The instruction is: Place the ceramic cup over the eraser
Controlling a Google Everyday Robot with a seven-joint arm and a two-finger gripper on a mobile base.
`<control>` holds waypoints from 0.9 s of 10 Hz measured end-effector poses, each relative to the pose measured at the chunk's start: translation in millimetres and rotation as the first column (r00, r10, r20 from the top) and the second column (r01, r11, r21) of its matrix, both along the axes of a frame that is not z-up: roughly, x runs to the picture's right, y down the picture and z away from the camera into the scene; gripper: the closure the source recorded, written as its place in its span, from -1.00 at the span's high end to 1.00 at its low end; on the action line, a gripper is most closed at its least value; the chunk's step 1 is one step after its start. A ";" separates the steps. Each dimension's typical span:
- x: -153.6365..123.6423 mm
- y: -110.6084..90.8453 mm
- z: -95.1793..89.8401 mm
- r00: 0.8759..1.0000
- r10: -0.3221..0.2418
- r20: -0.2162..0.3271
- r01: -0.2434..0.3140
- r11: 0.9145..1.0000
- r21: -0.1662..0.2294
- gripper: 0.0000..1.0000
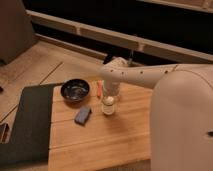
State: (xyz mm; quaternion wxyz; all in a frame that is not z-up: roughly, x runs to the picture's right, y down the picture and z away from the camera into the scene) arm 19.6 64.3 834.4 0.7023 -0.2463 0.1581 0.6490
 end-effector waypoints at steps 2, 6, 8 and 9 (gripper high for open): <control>-1.4 0.3 0.9 1.000 0.001 0.011 -0.001 1.000 -0.002 0.25; -4.3 -1.0 0.6 1.000 0.000 0.031 0.001 1.000 -0.002 0.25; -6.1 -1.4 0.0 0.999 -0.001 0.040 0.001 1.000 0.000 0.25; -6.2 -1.4 0.0 0.999 -0.001 0.040 0.001 1.000 0.000 0.25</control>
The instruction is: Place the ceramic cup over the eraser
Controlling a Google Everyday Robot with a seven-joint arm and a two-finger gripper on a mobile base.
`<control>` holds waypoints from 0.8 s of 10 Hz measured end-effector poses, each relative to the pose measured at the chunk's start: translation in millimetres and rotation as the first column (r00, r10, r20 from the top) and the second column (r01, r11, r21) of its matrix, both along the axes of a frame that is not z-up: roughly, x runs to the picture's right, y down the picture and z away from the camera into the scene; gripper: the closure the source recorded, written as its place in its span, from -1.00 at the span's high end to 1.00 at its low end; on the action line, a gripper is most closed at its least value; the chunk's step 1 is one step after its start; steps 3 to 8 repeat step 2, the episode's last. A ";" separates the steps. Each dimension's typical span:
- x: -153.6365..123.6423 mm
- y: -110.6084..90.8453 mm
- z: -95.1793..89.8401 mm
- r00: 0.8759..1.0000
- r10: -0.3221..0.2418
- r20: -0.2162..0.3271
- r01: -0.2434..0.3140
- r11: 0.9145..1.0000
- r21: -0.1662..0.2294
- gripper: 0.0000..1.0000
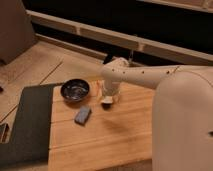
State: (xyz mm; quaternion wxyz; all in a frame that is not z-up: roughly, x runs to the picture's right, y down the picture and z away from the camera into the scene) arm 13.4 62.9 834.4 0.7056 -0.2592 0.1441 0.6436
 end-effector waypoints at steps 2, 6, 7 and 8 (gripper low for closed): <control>-0.7 0.1 -0.2 1.000 0.000 0.001 0.000 1.000 0.000 0.25; -0.7 0.1 -0.2 1.000 0.000 0.001 0.000 1.000 0.000 0.25; -0.7 0.1 -0.2 1.000 0.000 0.001 0.000 1.000 0.000 0.25; -0.7 0.1 -0.2 1.000 0.000 0.001 0.000 1.000 0.000 0.25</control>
